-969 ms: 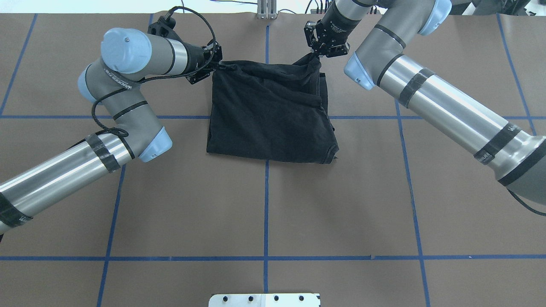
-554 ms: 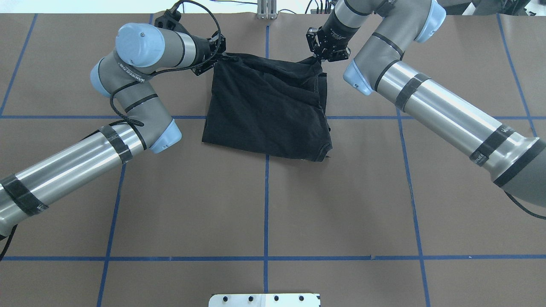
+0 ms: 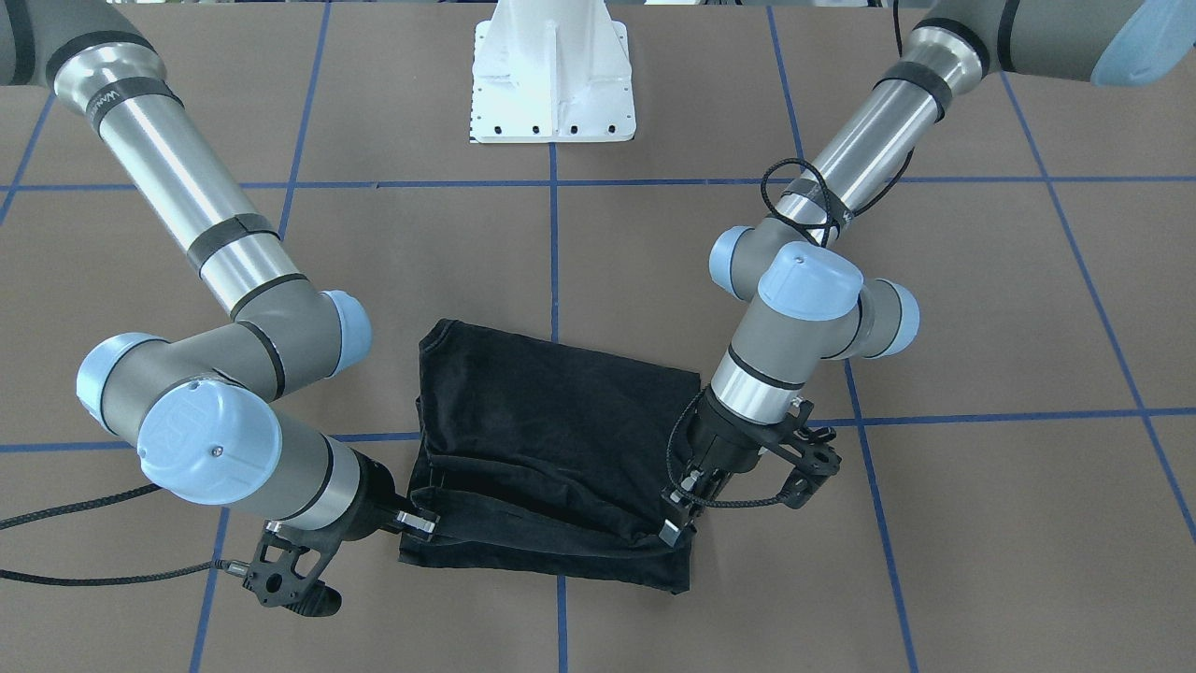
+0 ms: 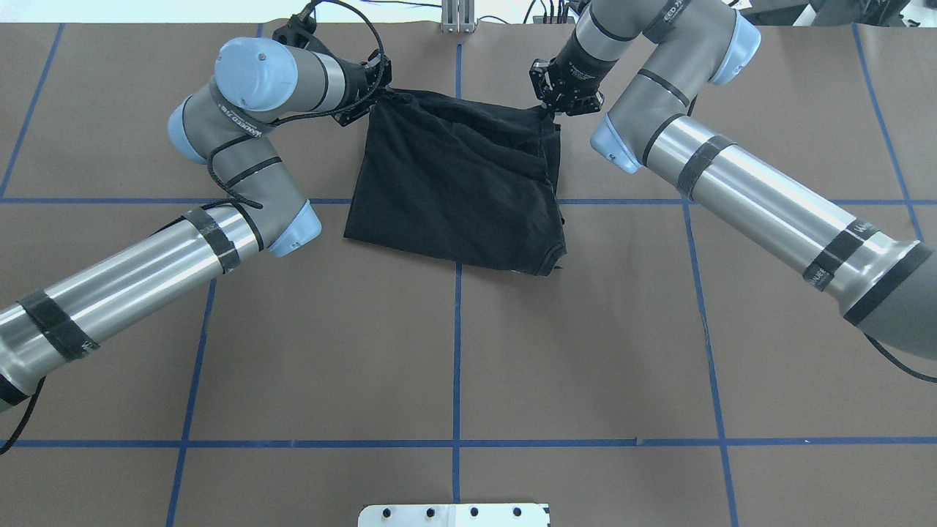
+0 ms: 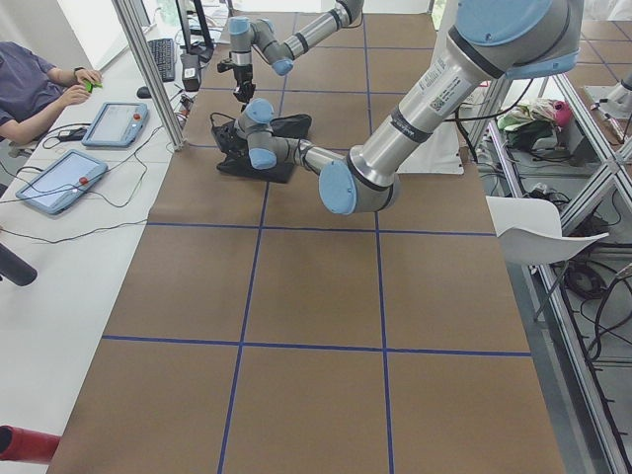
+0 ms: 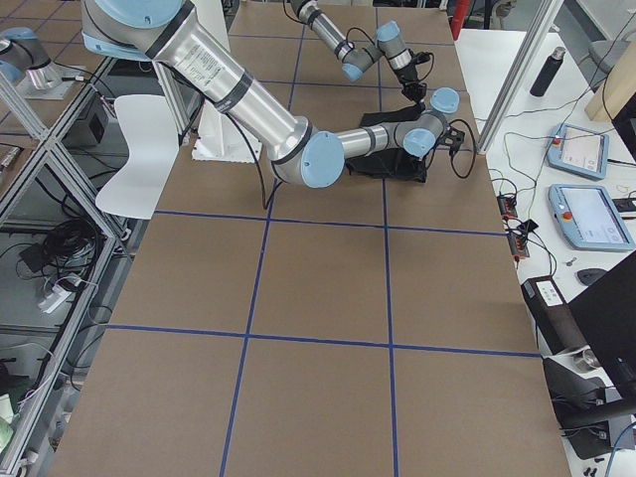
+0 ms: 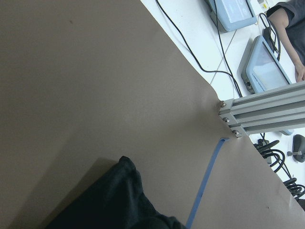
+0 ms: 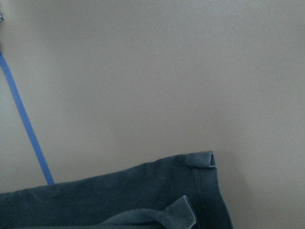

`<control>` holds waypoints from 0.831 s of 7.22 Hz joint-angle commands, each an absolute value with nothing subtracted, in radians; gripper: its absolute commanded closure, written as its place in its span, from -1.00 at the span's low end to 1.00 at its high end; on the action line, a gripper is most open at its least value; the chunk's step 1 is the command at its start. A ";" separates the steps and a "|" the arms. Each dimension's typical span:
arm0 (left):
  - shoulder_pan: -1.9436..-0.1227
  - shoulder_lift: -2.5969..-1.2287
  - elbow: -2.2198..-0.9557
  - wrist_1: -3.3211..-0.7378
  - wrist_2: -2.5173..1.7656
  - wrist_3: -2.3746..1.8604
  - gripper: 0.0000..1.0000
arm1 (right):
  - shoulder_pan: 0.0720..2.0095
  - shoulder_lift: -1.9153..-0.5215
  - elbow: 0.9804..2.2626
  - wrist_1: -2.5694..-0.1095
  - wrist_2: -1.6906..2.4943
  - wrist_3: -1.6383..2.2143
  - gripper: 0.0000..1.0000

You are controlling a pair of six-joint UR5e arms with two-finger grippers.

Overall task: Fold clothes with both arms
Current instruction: 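Lay the near end onto the far end with both grippers, then open both grippers and raise them off the folded shirt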

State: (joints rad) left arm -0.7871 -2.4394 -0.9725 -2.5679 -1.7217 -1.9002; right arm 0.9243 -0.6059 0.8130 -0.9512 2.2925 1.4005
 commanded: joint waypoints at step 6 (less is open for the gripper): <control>-0.860 -2.453 -0.972 -2.551 -1.735 -1.888 -0.99 | 0.996 -0.588 0.811 -0.960 2.351 1.362 -0.98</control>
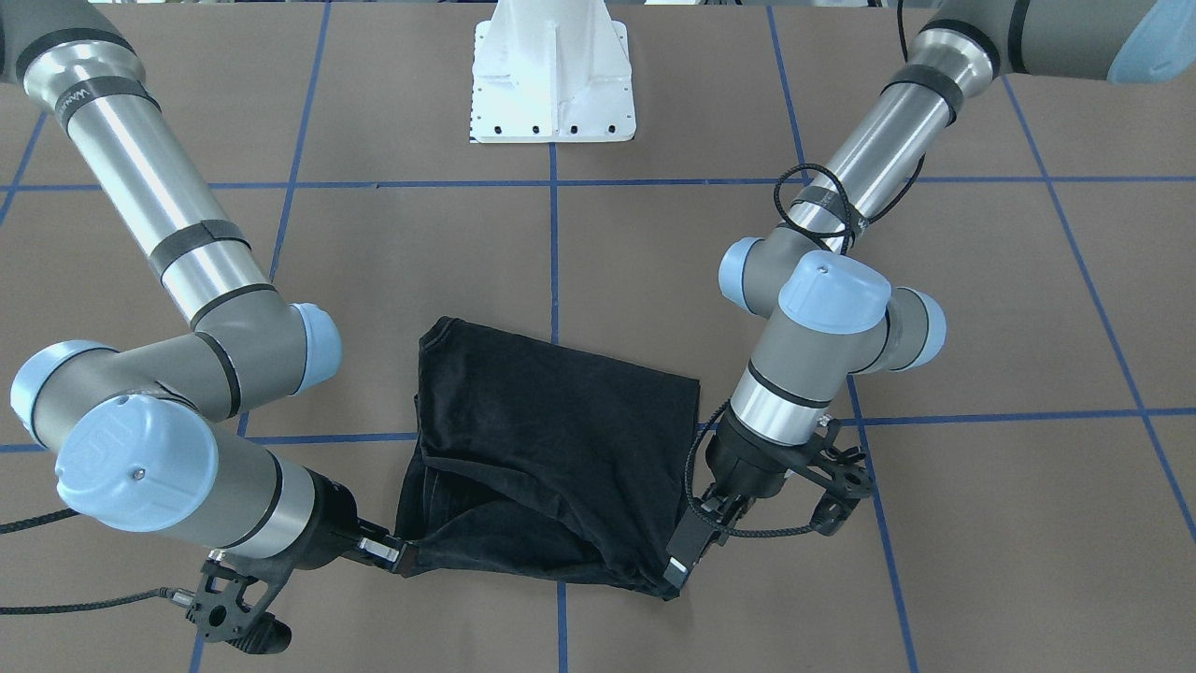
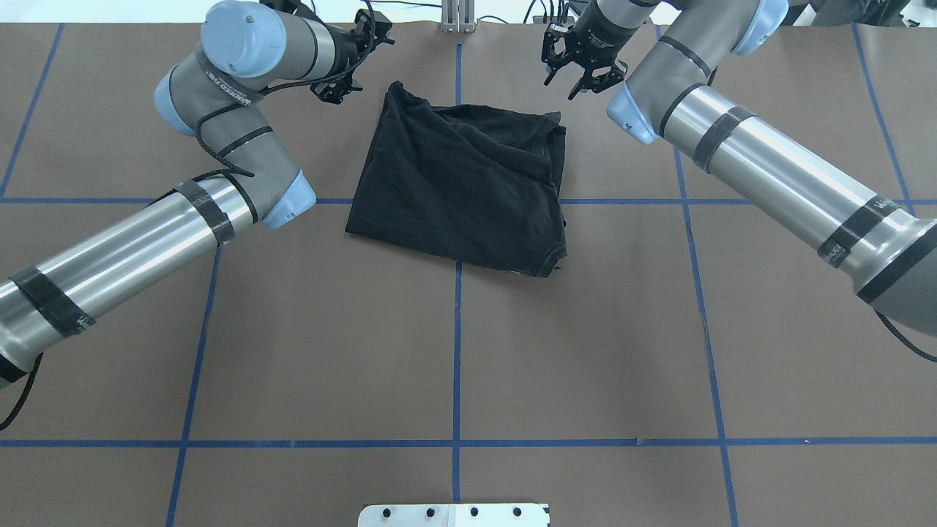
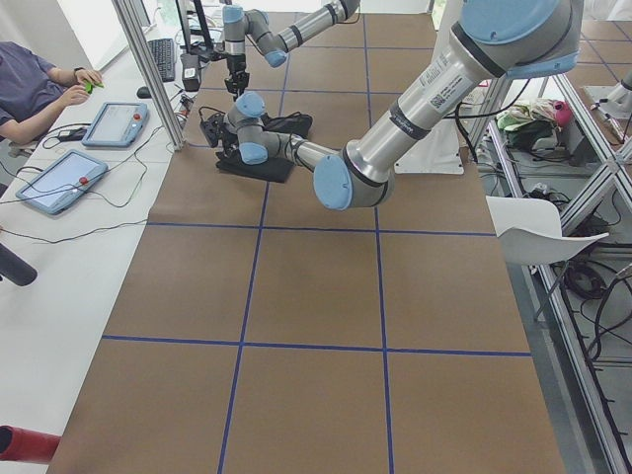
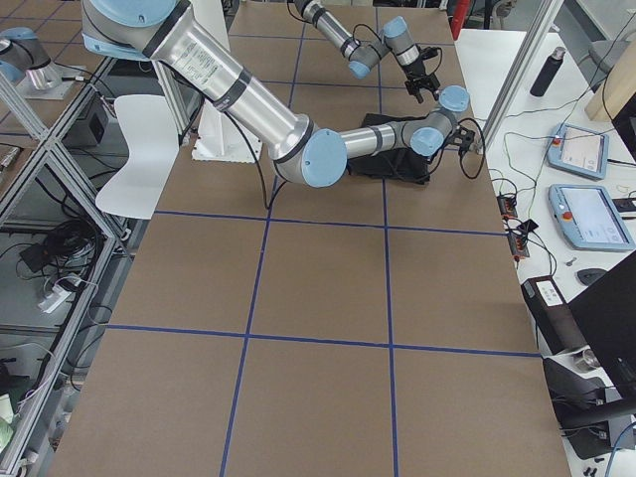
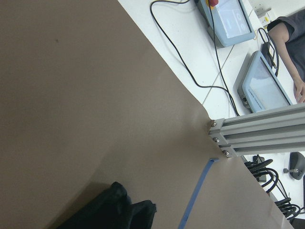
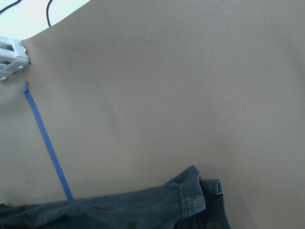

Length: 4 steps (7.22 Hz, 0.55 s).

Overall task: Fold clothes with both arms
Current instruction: 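Open both grippers and raise them off the folded shirt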

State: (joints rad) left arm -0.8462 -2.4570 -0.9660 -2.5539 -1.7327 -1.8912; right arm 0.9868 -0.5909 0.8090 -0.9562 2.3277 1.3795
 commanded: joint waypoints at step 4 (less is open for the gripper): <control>-0.867 -2.363 -1.138 -2.494 -1.847 -1.761 -1.00 | 0.908 -0.607 0.950 -0.953 2.300 1.339 -0.99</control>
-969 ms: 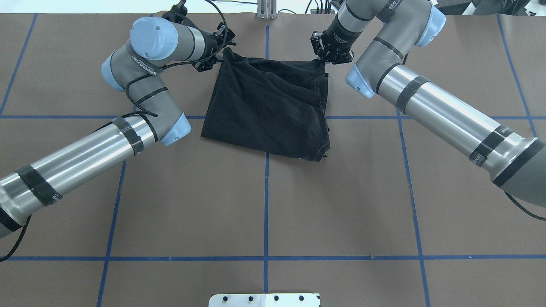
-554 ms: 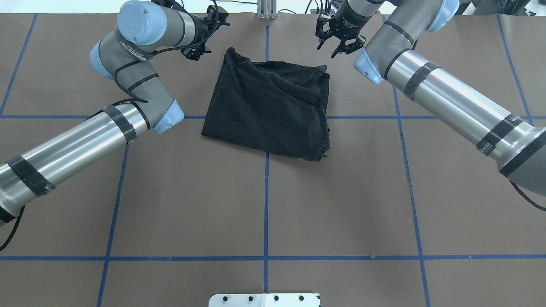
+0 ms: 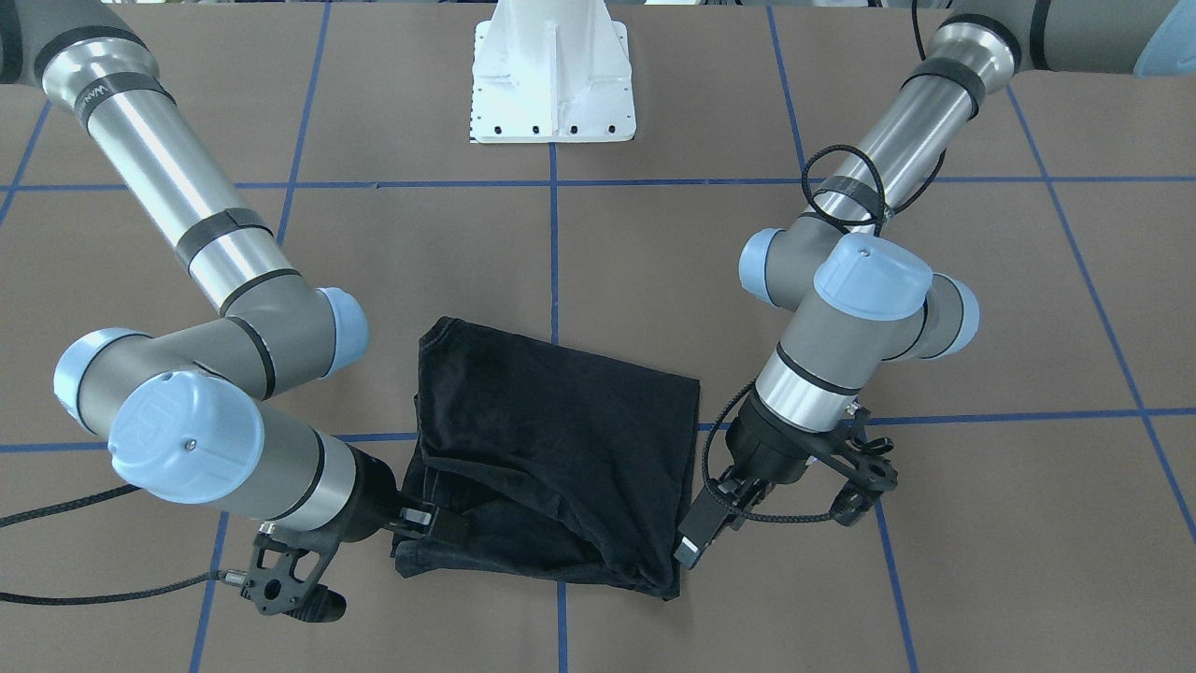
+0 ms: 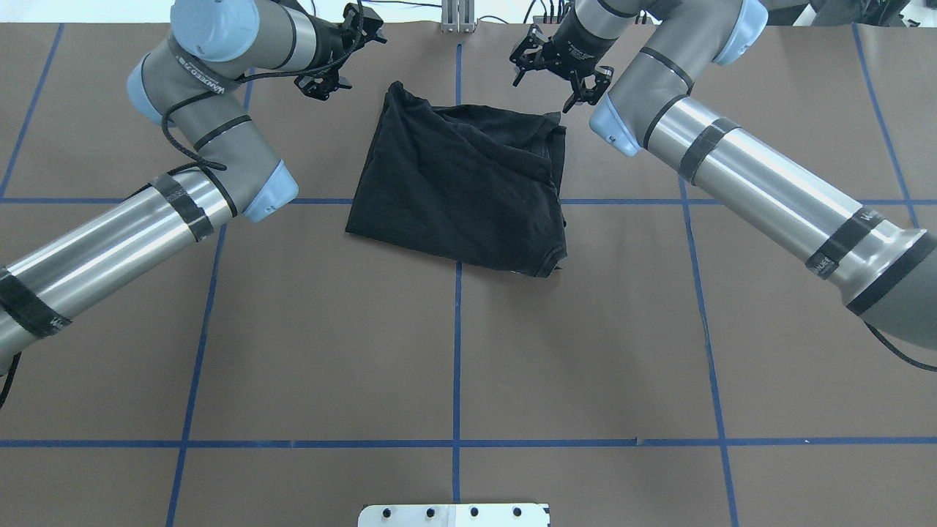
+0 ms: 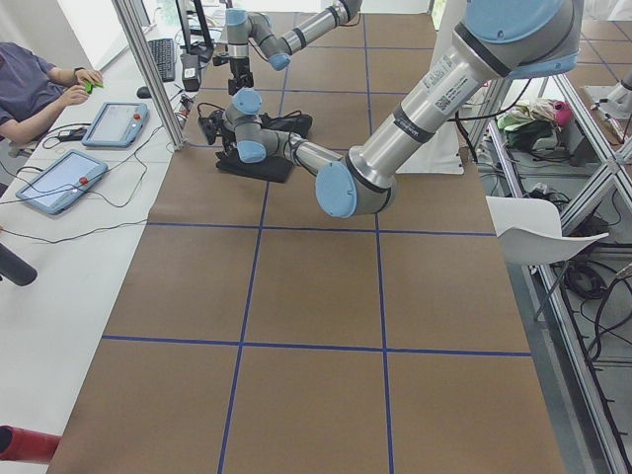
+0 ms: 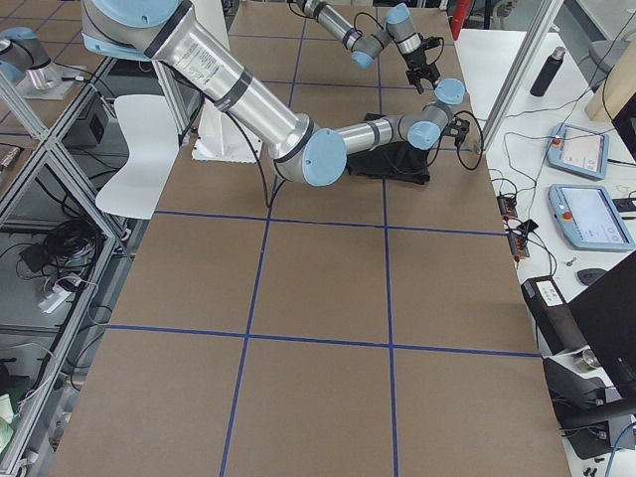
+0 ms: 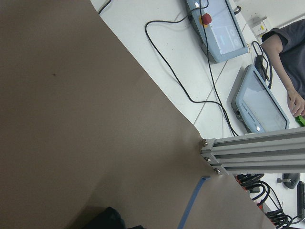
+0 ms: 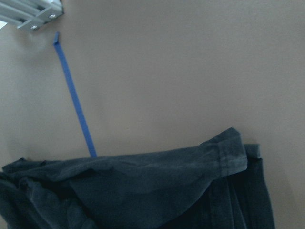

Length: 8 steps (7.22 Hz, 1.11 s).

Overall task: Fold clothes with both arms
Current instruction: 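Open both grippers and raise them off the folded shirt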

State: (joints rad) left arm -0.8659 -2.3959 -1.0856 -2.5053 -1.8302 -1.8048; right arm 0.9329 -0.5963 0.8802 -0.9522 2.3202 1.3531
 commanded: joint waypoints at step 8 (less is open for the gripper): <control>-0.867 -2.309 -1.256 -2.471 -1.835 -1.763 -1.00 | 0.864 -0.744 1.020 -0.948 2.230 0.856 -0.50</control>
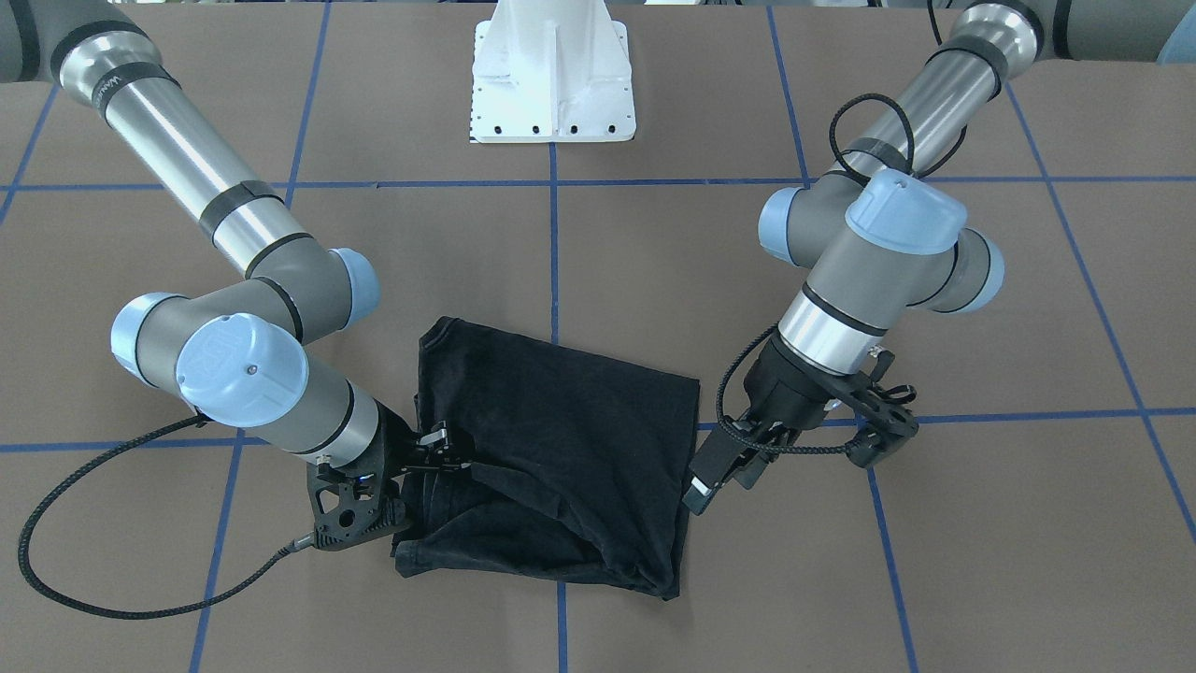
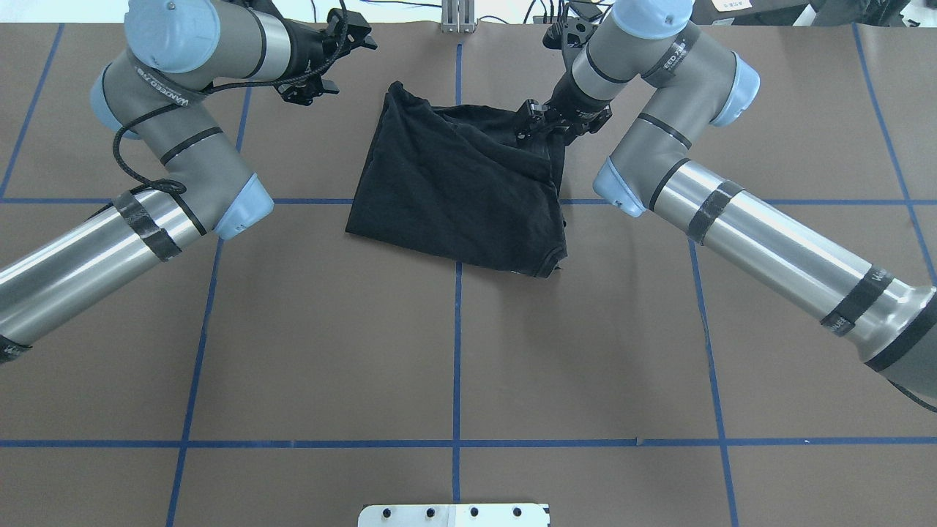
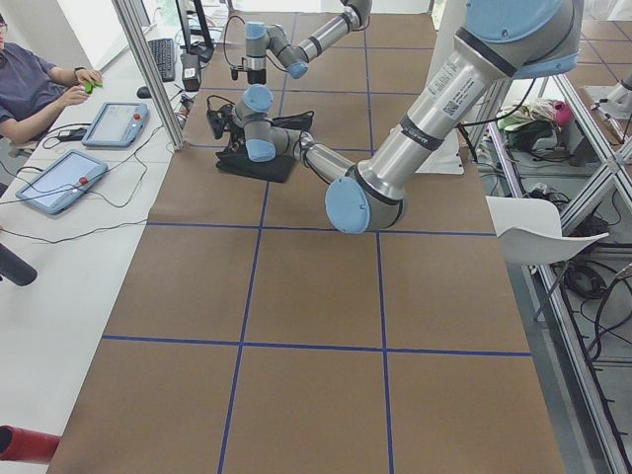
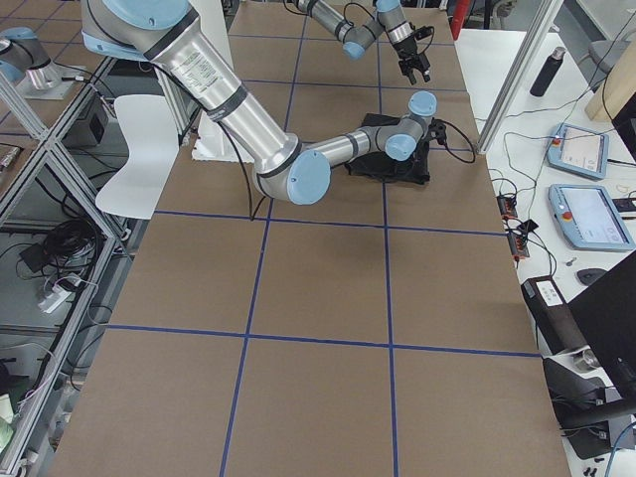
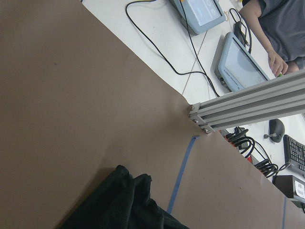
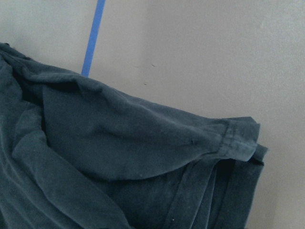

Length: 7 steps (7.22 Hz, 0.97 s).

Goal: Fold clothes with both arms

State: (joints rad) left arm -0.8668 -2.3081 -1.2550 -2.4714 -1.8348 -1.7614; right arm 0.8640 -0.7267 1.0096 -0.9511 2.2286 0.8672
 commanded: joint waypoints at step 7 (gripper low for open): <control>-0.865 -2.307 -1.266 -2.471 -1.835 -1.767 -1.00 | 0.807 -0.785 1.112 -0.950 2.152 0.753 0.00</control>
State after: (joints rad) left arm -0.8662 -2.3073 -1.2634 -2.4712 -1.8346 -1.7648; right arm 0.8142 -0.7841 1.1119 -0.9493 2.1784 0.7546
